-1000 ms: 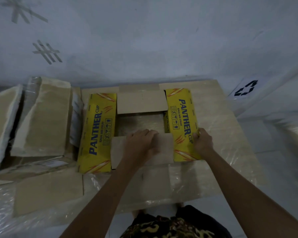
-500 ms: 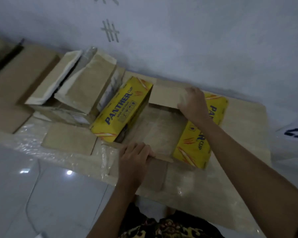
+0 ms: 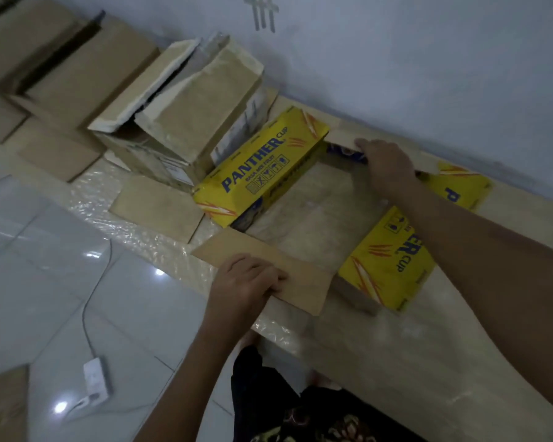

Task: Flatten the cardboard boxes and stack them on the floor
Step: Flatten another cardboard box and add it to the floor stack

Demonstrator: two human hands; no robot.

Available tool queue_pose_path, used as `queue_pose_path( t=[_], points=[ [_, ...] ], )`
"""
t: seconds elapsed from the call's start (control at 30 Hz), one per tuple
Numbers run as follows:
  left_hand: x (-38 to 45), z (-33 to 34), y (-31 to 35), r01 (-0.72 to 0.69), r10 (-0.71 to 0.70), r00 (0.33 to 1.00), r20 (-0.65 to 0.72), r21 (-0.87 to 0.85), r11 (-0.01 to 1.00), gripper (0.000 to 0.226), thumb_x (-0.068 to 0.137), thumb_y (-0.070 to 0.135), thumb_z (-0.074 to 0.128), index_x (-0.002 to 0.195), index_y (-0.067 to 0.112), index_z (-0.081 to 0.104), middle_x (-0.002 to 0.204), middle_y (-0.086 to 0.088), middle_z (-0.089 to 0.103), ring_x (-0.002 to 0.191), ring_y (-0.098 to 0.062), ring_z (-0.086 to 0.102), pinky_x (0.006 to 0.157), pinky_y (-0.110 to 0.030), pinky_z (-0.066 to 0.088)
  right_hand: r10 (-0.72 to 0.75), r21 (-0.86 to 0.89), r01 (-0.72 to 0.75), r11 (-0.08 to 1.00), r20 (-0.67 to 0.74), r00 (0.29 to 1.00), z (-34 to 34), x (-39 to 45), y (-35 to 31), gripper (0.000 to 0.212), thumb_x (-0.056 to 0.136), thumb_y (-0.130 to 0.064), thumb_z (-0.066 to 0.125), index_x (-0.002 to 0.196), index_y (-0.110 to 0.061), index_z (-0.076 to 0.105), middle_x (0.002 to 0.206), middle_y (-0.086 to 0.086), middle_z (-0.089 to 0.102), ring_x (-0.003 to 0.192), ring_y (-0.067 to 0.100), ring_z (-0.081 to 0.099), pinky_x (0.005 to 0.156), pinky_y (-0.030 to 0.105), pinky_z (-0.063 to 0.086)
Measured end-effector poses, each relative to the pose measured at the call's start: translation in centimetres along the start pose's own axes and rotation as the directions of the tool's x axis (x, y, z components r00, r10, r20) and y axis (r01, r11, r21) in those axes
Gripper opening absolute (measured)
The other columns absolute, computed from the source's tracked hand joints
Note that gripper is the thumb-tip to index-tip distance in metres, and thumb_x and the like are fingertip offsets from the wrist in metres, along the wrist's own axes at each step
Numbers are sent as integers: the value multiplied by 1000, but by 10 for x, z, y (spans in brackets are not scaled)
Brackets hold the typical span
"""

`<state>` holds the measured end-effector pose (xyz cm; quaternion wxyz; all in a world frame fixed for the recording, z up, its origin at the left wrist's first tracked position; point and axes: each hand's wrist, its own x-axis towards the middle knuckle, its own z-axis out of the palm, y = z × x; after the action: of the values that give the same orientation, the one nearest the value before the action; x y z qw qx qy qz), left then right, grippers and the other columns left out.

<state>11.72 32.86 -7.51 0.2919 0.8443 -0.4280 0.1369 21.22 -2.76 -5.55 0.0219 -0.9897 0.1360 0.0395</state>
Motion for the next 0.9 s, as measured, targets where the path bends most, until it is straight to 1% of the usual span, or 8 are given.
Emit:
queue_pose_path(
  t=[0.17, 0.33, 0.53, 0.63, 0.7, 0.77, 0.8, 0.9],
  points=[
    [14, -13, 0, 8, -8, 1000, -11, -12, 1000, 30, 80, -1, 76, 72, 19, 54, 88, 11, 76, 83, -15, 69, 83, -41, 51, 5, 56, -5, 998, -10, 1000, -41, -6, 33, 50, 84, -14, 63, 132, -28, 54, 115, 21, 62, 102, 42, 61, 82, 47, 50],
    [8, -29, -6, 102, -96, 986, 135, -45, 994, 24, 69, 4, 79, 75, 20, 63, 84, 9, 74, 77, -16, 68, 63, -38, 53, -26, 148, -6, 989, 214, 977, -60, -18, 63, 48, 86, -6, 66, 130, -22, 60, 129, 20, 60, 117, 40, 55, 98, 54, 45],
    [12, -33, -14, 210, -223, 969, 103, 125, 970, 22, 70, 25, 88, 84, 28, 71, 83, 11, 70, 84, -20, 65, 75, -41, 49, -7, 183, -39, 982, 246, 969, -52, -55, 62, 39, 87, -5, 58, 112, -34, 66, 123, 12, 67, 111, 34, 59, 95, 47, 48],
    [17, -31, -12, 242, -255, 967, 18, 266, 933, 21, 74, 43, 85, 84, 34, 70, 81, 15, 69, 86, -17, 61, 82, -36, 37, 143, 209, -172, 963, 148, 979, -37, -80, 59, 41, 83, -20, 66, 120, -38, 63, 133, 3, 62, 129, 30, 49, 111, 59, 28],
    [21, -28, -11, 242, -255, 967, 3, 303, 922, 24, 75, 50, 82, 86, 32, 69, 81, 15, 69, 86, -18, 59, 84, -35, 35, 257, 232, -231, 945, -87, 962, -22, -107, 57, 54, 77, -41, 72, 129, -33, 58, 133, 4, 59, 130, 32, 45, 112, 56, 26],
    [25, -26, -12, 243, -264, 964, 24, 318, 916, 27, 77, 53, 78, 89, 30, 69, 84, 14, 69, 86, -20, 57, 86, -36, 36, 525, 539, -325, 777, -270, 807, -4, -139, 47, 72, 66, -47, 75, 132, -24, 56, 133, 9, 57, 127, 33, 47, 110, 43, 30],
    [27, -26, -13, 240, -266, 963, 36, 324, 915, 29, 79, 54, 75, 92, 29, 69, 86, 14, 69, 86, -21, 56, 87, -37, 38, 688, 699, -366, 614, -247, 683, 5, -154, 39, 81, 60, -48, 76, 133, -19, 55, 132, 12, 58, 126, 33, 49, 108, 37, 31],
    [39, -27, -14, 242, -270, 962, 45, 326, 914, 33, 81, 57, 64, 99, 30, 68, 90, 14, 70, 87, -24, 56, 88, -40, 41, 920, 921, -390, 13, 142, 365, 18, -188, 5, 106, 51, -60, 78, 141, -13, 47, 134, 15, 57, 125, 32, 53, 100, 34, 41]
  ],
)
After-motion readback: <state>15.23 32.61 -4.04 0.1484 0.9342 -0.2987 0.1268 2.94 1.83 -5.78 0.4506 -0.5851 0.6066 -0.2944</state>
